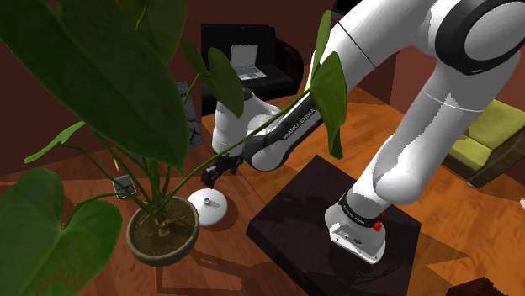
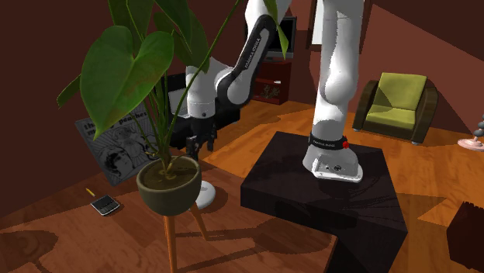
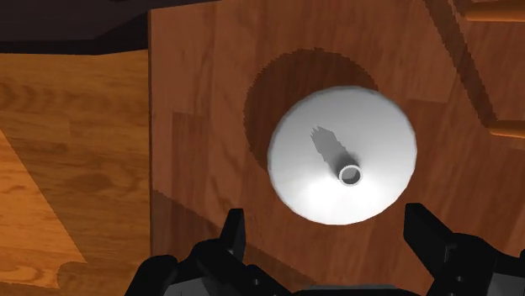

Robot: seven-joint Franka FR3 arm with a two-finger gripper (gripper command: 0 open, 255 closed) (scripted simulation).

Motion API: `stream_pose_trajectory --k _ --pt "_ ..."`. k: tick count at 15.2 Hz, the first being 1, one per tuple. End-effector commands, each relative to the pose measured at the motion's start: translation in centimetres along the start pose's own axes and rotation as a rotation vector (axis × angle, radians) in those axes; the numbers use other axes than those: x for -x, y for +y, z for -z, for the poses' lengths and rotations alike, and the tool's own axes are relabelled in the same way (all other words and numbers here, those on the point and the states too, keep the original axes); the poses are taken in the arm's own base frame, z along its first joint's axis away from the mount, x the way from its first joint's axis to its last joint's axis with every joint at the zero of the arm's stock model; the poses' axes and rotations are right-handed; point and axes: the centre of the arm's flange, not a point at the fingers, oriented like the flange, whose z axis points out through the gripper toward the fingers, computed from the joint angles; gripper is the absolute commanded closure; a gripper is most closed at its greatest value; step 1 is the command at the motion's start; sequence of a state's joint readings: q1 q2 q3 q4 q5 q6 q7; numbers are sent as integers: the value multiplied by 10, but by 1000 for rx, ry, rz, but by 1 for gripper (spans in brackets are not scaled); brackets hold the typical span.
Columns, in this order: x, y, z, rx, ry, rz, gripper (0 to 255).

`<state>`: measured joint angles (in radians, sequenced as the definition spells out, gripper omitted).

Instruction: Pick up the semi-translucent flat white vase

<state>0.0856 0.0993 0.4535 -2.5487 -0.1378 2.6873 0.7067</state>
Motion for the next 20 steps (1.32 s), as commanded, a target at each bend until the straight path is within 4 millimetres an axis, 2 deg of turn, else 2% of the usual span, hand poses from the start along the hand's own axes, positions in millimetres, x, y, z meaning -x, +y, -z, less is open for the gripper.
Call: stream_pose_trajectory --k 1,5,12,14,15,20 --pt "-2 -15 -24 -1 1 1 0" --pt "-8 -44 -64 2 0 4 0" --pt "-6 -43 -101 2 0 4 0" --pt "-6 -43 -104 2 0 4 0" --pt "-6 -43 -104 2 0 4 255" --pt "-6 -43 -104 1 0 4 255"
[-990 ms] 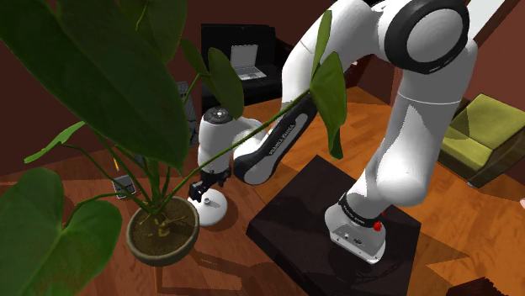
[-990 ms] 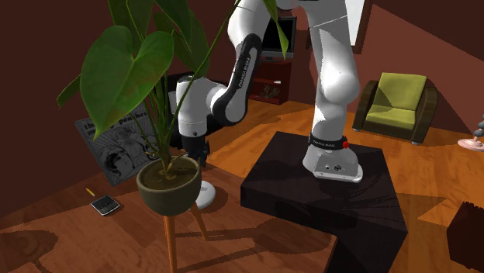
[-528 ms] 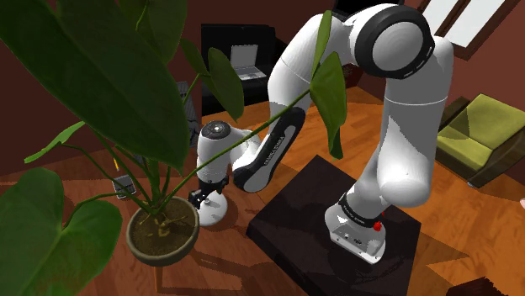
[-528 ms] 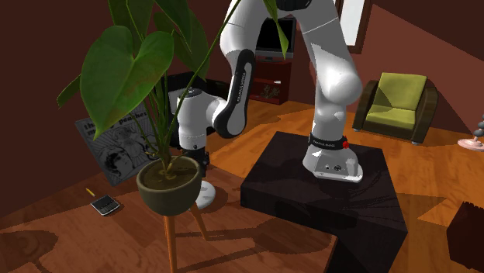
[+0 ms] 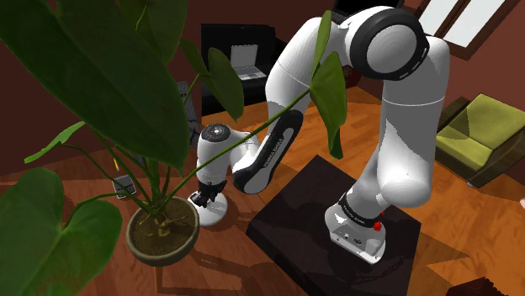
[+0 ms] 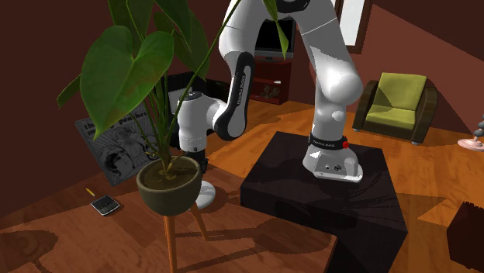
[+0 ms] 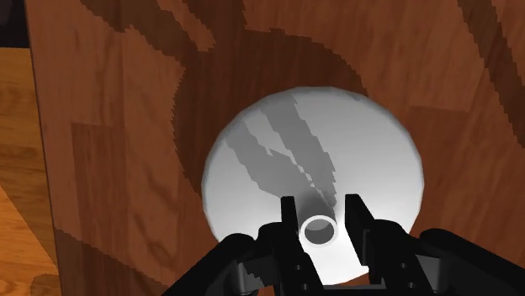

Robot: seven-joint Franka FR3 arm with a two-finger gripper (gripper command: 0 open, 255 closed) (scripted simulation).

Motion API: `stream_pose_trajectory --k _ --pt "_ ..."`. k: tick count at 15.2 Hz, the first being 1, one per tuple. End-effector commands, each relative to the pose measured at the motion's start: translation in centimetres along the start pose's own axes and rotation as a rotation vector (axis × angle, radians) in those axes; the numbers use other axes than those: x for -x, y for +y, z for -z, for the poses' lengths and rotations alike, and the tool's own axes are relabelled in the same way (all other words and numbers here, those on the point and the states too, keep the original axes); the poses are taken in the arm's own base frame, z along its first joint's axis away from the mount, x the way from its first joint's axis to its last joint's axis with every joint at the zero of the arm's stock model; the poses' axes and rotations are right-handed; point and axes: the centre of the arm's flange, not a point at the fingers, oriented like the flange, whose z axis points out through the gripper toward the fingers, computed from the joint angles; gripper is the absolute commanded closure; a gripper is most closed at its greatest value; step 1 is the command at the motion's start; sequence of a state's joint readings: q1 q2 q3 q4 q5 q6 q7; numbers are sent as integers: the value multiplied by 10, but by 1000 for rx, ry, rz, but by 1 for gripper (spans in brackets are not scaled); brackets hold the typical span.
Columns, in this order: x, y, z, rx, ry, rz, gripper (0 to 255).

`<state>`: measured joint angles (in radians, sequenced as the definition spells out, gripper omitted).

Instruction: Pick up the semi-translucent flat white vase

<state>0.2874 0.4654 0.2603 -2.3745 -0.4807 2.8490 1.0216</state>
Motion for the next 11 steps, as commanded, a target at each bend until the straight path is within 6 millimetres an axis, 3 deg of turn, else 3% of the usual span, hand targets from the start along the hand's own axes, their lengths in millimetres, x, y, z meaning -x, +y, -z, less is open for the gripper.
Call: stream_pose_trajectory --k 1,4,11 --pt "0 0 -1 0 -1 0 255" --pt "0 0 0 0 -1 0 255" --pt "-2 -1 37 0 -1 0 255"
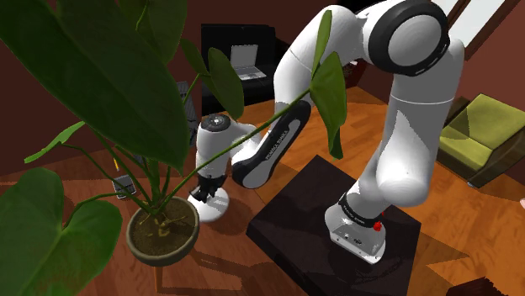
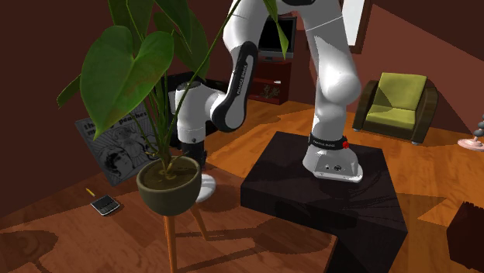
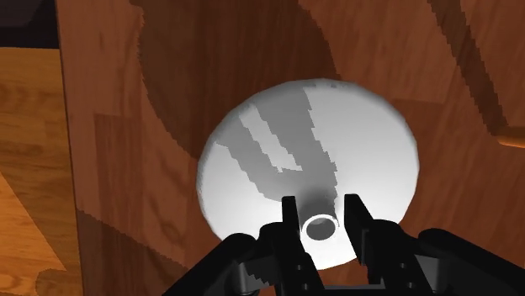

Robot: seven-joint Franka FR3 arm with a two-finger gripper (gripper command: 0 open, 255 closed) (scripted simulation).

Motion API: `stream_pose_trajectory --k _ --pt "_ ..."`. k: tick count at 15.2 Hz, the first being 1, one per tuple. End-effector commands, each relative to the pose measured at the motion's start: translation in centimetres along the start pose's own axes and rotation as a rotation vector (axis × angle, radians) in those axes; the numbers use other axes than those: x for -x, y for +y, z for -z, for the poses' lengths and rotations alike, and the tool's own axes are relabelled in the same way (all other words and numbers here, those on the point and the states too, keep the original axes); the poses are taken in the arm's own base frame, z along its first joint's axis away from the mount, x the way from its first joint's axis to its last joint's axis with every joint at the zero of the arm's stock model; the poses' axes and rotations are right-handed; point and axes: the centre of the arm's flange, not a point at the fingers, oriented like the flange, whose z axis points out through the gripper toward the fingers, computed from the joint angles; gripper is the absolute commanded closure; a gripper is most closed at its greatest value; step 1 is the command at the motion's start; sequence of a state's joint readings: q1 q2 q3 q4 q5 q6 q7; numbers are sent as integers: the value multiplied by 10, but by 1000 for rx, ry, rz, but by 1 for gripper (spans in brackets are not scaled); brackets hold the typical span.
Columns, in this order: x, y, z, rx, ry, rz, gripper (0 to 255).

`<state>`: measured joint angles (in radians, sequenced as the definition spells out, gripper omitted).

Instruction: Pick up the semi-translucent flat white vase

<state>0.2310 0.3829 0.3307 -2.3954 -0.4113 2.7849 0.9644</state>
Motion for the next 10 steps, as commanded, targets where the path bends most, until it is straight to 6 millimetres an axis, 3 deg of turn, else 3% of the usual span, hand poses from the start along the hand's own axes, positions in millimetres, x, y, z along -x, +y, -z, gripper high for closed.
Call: stream_pose_trajectory --k 1,8,10 --pt "1 0 11 0 0 0 255" --pt "-1 0 48 0 0 0 255" --pt "-1 0 48 0 0 0 255"
